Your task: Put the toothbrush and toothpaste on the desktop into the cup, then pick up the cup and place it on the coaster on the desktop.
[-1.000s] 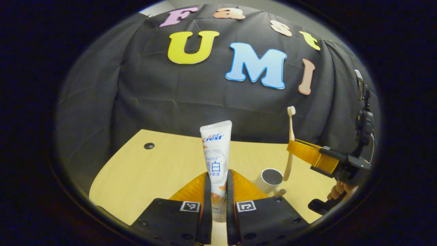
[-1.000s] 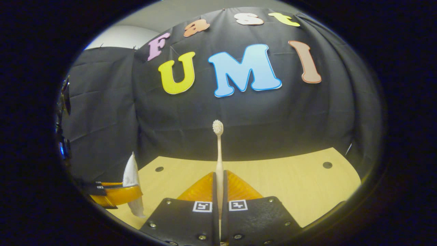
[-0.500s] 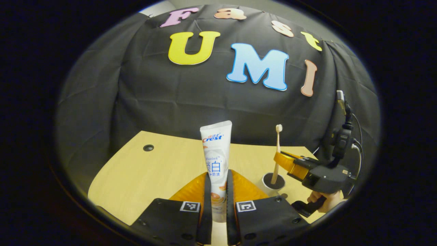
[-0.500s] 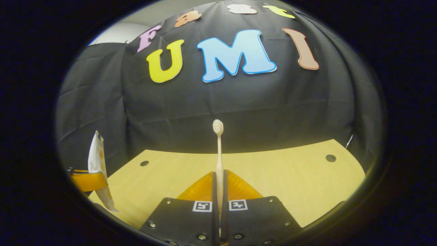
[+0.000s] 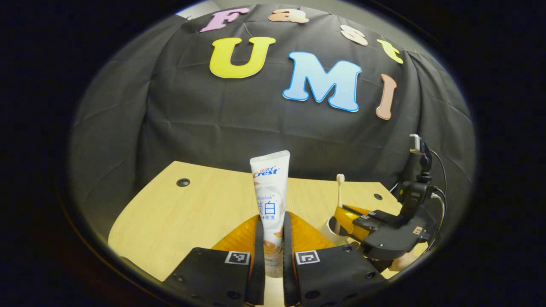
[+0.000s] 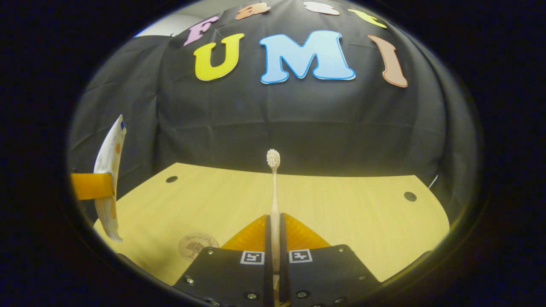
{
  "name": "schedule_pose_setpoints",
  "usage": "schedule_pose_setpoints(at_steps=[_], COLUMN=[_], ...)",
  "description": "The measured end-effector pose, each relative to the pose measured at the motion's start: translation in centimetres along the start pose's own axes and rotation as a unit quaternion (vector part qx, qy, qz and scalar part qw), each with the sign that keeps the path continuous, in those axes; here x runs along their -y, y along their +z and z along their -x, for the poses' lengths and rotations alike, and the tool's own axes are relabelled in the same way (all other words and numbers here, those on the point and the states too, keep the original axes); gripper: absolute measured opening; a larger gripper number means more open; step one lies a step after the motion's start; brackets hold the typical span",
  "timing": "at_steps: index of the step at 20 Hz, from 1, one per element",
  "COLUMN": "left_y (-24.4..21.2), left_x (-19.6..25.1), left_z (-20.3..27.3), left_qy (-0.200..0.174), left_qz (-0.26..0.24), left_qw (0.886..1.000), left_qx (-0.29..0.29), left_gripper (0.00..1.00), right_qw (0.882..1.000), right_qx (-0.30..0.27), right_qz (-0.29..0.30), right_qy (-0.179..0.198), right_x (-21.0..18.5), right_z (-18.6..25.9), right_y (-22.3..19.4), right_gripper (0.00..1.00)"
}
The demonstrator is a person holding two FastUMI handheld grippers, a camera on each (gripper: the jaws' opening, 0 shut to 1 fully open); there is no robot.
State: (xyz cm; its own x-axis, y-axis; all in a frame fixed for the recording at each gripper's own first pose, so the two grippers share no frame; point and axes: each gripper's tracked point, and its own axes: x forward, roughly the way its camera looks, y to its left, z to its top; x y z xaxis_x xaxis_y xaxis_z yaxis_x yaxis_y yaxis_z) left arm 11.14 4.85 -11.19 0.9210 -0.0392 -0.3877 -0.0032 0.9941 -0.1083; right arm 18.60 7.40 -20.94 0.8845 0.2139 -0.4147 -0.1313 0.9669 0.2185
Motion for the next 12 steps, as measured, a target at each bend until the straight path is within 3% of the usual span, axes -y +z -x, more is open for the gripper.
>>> schedule_pose_setpoints(at_steps=[3, 6, 7, 10, 11, 12], left_y=[-0.2, -0.1, -0.1, 0.0, 0.1, 0.2], left_x=[0.2, 0.4, 0.4, 0.4, 0.5, 0.7], left_z=[0.0, 0.0, 0.1, 0.2, 0.2, 0.2], left_qy=[-0.003, -0.005, -0.006, -0.006, -0.007, -0.008], left_qz=[0.005, 0.006, 0.006, 0.005, 0.006, 0.006], left_qw=[1.000, 1.000, 1.000, 1.000, 1.000, 1.000], left_qx=[-0.004, -0.004, -0.003, -0.001, 0.000, 0.002], left_gripper=[0.24, 0.24, 0.24, 0.24, 0.24, 0.24], right_qw=[1.000, 1.000, 1.000, 0.999, 0.999, 0.999], right_qx=[-0.004, -0.013, -0.015, -0.016, -0.015, -0.013], right_qz=[0.014, 0.023, 0.025, 0.030, 0.030, 0.030], right_qy=[-0.004, -0.002, -0.003, 0.000, 0.002, 0.001], right_x=[0.0, -0.3, -0.4, -0.8, -0.9, -0.8], right_z=[0.4, 1.0, 1.1, 2.0, 2.2, 2.6], right_y=[-0.4, -1.0, -1.1, -1.2, -1.1, -0.9], right_gripper=[0.08, 0.15, 0.29, 0.46, 0.57, 0.60])
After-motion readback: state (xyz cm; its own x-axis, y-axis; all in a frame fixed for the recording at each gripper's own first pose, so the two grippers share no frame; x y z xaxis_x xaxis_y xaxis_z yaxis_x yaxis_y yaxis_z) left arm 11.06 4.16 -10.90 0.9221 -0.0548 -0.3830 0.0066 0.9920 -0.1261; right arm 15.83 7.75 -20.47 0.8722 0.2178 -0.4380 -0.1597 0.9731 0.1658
